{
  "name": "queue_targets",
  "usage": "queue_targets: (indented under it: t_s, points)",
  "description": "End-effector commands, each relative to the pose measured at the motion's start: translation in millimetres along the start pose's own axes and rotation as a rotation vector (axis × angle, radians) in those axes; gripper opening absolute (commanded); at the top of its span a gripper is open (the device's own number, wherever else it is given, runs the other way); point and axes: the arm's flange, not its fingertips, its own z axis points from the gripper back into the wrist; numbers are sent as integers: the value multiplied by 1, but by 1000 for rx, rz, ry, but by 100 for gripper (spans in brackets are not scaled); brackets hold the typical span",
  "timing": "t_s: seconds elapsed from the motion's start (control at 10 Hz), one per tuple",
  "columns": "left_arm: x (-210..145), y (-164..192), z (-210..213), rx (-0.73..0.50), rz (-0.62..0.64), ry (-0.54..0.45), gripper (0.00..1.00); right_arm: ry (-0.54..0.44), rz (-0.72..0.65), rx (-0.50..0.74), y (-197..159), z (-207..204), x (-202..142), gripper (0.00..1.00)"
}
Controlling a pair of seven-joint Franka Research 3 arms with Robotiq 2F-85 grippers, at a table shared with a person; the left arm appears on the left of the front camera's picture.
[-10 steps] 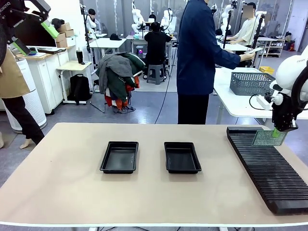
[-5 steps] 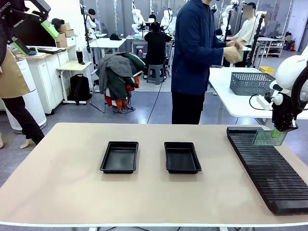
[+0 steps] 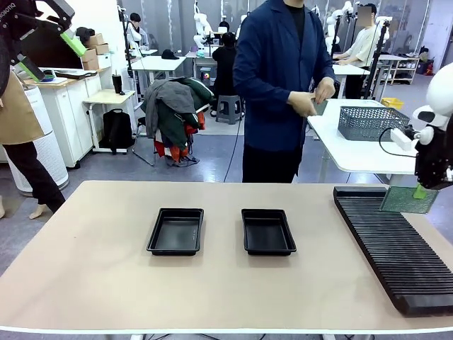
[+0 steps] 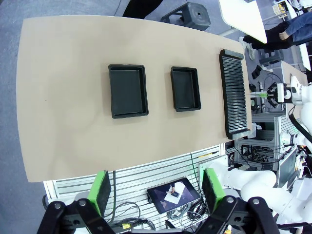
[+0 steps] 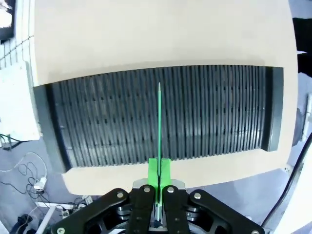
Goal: Inspect and transfer BCBs to ESD trays.
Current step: Pick up the Blank PCB from the PCB Rack and place it in the left ESD tray.
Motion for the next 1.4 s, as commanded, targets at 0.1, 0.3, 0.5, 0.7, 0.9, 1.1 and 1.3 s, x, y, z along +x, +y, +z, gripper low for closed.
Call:
queue_targets:
  t_s: [0.1,0.3,0.5,0.7,0.9,1.1,1.3]
  points:
    - [0,1,-1,-7,4,1,100,0,-46,-11,32,15,5,2]
    - [0,1,-1,-7,4,1,100,5,3,-55,34,9,18,2]
    - [0,1,-1,-7,4,1,100,1,-23,-39,47,11,30,2]
    - [0,1,-1,-7,4,1,100,7,-43,34,113,28,28,2]
    - [0,1,-1,-7,4,1,100,11,-78,114,173,44,20,2]
    - [0,1,-1,-7,4,1,100,26,-97,128,210,51,16,2]
    - [0,1,-1,-7,4,1,100,36,-116,107,232,52,13,2]
